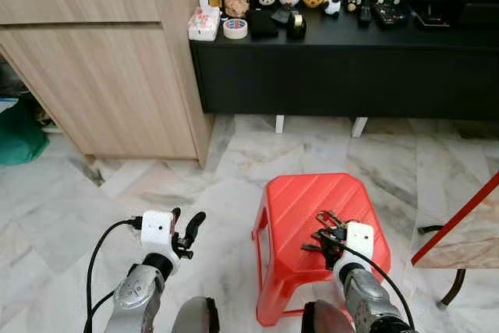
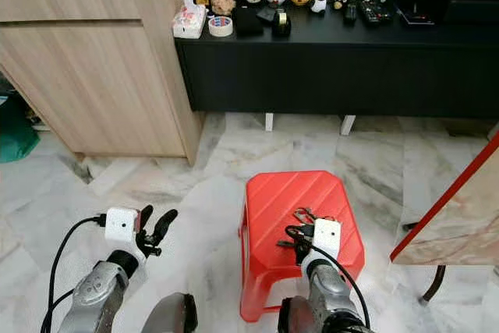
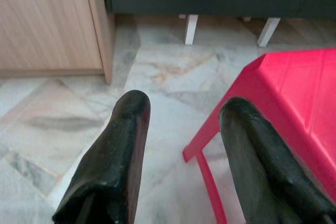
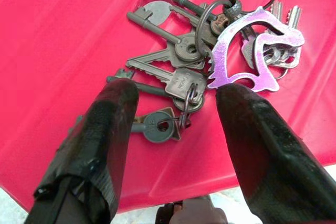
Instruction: Hang keys on a hook
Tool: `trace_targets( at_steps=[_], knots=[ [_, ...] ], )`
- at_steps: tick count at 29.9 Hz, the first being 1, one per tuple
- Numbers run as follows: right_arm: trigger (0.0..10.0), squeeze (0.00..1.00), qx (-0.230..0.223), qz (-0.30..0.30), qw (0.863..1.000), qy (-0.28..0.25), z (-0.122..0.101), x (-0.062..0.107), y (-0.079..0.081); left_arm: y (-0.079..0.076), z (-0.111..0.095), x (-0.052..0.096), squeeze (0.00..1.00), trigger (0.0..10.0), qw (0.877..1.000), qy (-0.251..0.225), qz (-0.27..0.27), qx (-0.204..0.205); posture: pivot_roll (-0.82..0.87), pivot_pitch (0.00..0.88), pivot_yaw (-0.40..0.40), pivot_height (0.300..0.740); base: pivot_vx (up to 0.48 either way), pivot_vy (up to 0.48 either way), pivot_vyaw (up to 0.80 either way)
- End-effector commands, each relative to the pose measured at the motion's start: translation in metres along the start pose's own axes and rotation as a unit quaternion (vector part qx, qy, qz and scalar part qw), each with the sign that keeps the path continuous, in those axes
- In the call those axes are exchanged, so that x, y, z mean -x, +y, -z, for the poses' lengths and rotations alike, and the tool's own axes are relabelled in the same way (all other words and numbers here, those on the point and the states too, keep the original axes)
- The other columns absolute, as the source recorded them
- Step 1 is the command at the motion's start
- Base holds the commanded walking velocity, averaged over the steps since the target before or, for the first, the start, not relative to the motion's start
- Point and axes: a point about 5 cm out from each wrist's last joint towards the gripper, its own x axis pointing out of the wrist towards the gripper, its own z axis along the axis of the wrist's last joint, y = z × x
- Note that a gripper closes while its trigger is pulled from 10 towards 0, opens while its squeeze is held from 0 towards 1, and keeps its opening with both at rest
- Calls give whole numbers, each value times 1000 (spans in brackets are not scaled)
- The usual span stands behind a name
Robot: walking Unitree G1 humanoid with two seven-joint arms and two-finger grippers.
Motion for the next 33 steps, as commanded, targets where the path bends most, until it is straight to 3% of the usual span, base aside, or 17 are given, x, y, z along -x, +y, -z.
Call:
trace_targets(
  at_steps=[1, 15, 17, 33],
  knots=[
    [10000, 0, -7, 2, 1000, -2, 0, 0, 1, 0, 1, 3, 0, 10000, 1000, 5, 3, -2, 56, 141, 4, 626, 0, 0, 0],
    [9725, 0, -8, 1, 1000, 3, 4, 1, -2, 0, 5, 15, 0, 10000, 1000, 15, -1, -3, 75, 165, 5, 626, 0, 0, 0],
    [196, 0, -8, 0, 1000, 3, 3, 1, -2, 0, 5, 15, 0, 10000, 1000, 16, -2, -4, 75, 168, 5, 626, 0, 0, 0],
    [0, 0, -4, -11, 1000, 1, 3, 1, 0, 0, 7, 20, 0, 10000, 1000, 23, -8, -3, 81, 176, 4, 626, 0, 0, 0]
  ],
)
